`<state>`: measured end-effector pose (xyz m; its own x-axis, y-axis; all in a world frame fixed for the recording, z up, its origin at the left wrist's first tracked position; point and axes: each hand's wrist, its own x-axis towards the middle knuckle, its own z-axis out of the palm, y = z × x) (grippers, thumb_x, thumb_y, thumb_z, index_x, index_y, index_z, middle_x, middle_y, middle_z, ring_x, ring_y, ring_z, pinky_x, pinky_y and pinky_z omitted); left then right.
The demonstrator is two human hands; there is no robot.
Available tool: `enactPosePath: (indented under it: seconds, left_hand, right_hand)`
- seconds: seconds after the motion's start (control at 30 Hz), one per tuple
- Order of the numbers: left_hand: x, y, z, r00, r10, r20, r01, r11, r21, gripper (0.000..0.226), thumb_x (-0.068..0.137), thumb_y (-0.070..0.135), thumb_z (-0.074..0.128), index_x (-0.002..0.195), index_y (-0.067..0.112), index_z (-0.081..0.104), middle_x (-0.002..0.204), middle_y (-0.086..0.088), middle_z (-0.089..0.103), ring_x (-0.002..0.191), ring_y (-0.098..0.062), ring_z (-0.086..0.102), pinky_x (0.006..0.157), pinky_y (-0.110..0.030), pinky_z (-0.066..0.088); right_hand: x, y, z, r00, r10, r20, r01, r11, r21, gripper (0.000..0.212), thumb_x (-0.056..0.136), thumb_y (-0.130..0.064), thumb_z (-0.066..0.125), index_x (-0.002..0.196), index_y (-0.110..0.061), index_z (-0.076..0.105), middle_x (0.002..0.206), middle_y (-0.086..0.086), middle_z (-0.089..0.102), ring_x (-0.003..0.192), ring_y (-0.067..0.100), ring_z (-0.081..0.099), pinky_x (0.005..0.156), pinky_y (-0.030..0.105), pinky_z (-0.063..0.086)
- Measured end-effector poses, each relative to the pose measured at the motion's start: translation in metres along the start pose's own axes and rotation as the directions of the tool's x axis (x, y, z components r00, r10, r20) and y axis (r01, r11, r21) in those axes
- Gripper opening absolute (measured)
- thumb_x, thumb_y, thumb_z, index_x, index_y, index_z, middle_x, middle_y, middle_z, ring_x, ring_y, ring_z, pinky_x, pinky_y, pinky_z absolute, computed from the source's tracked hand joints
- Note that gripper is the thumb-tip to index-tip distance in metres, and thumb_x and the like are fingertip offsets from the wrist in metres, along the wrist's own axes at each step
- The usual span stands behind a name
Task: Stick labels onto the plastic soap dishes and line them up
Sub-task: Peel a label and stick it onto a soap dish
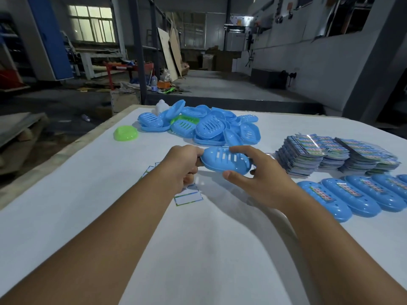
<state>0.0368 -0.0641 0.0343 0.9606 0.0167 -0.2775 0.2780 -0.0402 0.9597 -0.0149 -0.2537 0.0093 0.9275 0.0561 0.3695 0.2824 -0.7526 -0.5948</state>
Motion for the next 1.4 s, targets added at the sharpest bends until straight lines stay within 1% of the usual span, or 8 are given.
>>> enactPosePath:
  seconds: [0.13, 0.2, 0.4, 0.67, 0.9, 1.07, 1.2, 1.4]
  left_hand:
    - [-0.002, -0.017, -0.007, 0.92, 0.389, -0.044, -0.309, 0.789, 0.531, 0.025, 0.09, 0.039, 0.064, 0.085, 0.016, 0.075, 0.075, 0.003, 0.073, 0.067, -0.019, 0.066, 0.067, -0.029, 0.055]
    - [-0.005, -0.023, -0.007, 0.861, 0.507, 0.038, -0.404, 0.637, 0.656, 0.027, 0.087, 0.05, 0.067, 0.101, 0.027, 0.073, 0.1, 0.011, 0.067, 0.094, -0.014, 0.062, 0.083, -0.03, 0.05]
    - [-0.001, -0.03, -0.009, 0.786, 0.482, 0.386, -0.584, 0.374, 0.721, 0.045, 0.081, 0.059, 0.067, 0.123, 0.047, 0.059, 0.11, 0.009, 0.054, 0.108, -0.011, 0.05, 0.09, -0.032, 0.043]
    - [0.0, -0.03, -0.008, 0.763, 0.478, 0.434, -0.607, 0.301, 0.736, 0.046, 0.082, 0.06, 0.066, 0.125, 0.044, 0.056, 0.087, 0.03, 0.037, 0.098, -0.007, 0.044, 0.083, -0.029, 0.038]
    - [0.0, -0.031, -0.009, 0.77, 0.476, 0.426, -0.603, 0.322, 0.73, 0.045, 0.083, 0.056, 0.066, 0.126, 0.045, 0.057, 0.089, 0.031, 0.034, 0.093, -0.006, 0.043, 0.082, -0.027, 0.035]
    - [0.001, -0.031, -0.01, 0.786, 0.479, 0.392, -0.576, 0.336, 0.745, 0.048, 0.084, 0.059, 0.064, 0.128, 0.042, 0.055, 0.106, 0.018, 0.053, 0.104, -0.008, 0.047, 0.088, -0.03, 0.041]
    - [0.002, -0.032, -0.005, 0.751, 0.586, 0.305, -0.566, 0.333, 0.754, 0.045, 0.091, 0.055, 0.06, 0.13, 0.032, 0.056, 0.12, 0.009, 0.06, 0.113, -0.012, 0.049, 0.094, -0.034, 0.045]
    - [-0.003, -0.03, 0.001, 0.716, 0.68, 0.16, -0.596, 0.474, 0.648, 0.022, 0.094, 0.048, 0.059, 0.092, 0.028, 0.069, 0.083, 0.018, 0.064, 0.082, -0.005, 0.056, 0.071, -0.023, 0.04]
  right_hand:
    - [-0.002, 0.005, 0.002, 0.998, 0.042, 0.055, -0.04, 0.999, -0.036, 0.049, 0.079, -0.052, 0.077, 0.123, -0.045, 0.057, 0.11, -0.022, 0.059, 0.1, 0.005, 0.058, 0.083, 0.021, 0.046]
    - [-0.003, 0.007, 0.003, 0.995, 0.039, 0.089, -0.031, 0.996, -0.088, 0.047, 0.079, -0.053, 0.076, 0.121, -0.045, 0.057, 0.104, -0.026, 0.058, 0.094, -0.001, 0.057, 0.075, 0.008, 0.04]
    - [-0.004, 0.01, 0.005, 0.982, 0.09, 0.169, -0.071, 0.991, -0.115, 0.049, 0.076, -0.056, 0.077, 0.118, -0.044, 0.055, 0.105, -0.018, 0.064, 0.094, 0.005, 0.061, 0.076, 0.022, 0.048]
    - [-0.006, 0.005, 0.004, 0.969, 0.154, 0.193, -0.131, 0.983, -0.128, 0.056, 0.073, -0.064, 0.072, 0.122, -0.041, 0.06, 0.109, -0.016, 0.065, 0.098, 0.006, 0.061, 0.081, 0.027, 0.051]
    - [0.004, 0.017, -0.009, 0.906, 0.351, -0.236, -0.405, 0.882, -0.242, 0.033, 0.093, -0.032, 0.063, 0.123, -0.017, 0.069, 0.121, 0.004, 0.071, 0.116, 0.027, 0.061, 0.091, 0.032, 0.045]
    - [0.003, 0.019, -0.013, 0.881, 0.413, -0.23, -0.469, 0.827, -0.31, 0.027, 0.085, -0.024, 0.063, 0.063, -0.012, 0.051, 0.059, 0.008, 0.054, 0.066, 0.034, 0.054, 0.052, 0.031, 0.037]
    - [0.005, 0.018, -0.017, 0.864, 0.435, -0.255, -0.502, 0.79, -0.353, 0.018, 0.085, -0.021, 0.061, 0.071, -0.012, 0.056, 0.068, 0.008, 0.057, 0.067, 0.033, 0.054, 0.055, 0.029, 0.035]
    - [0.006, 0.012, -0.02, 0.845, 0.379, -0.378, -0.516, 0.764, -0.388, 0.025, 0.091, -0.024, 0.053, 0.075, -0.007, 0.061, 0.071, 0.009, 0.062, 0.067, 0.033, 0.054, 0.054, 0.03, 0.03]
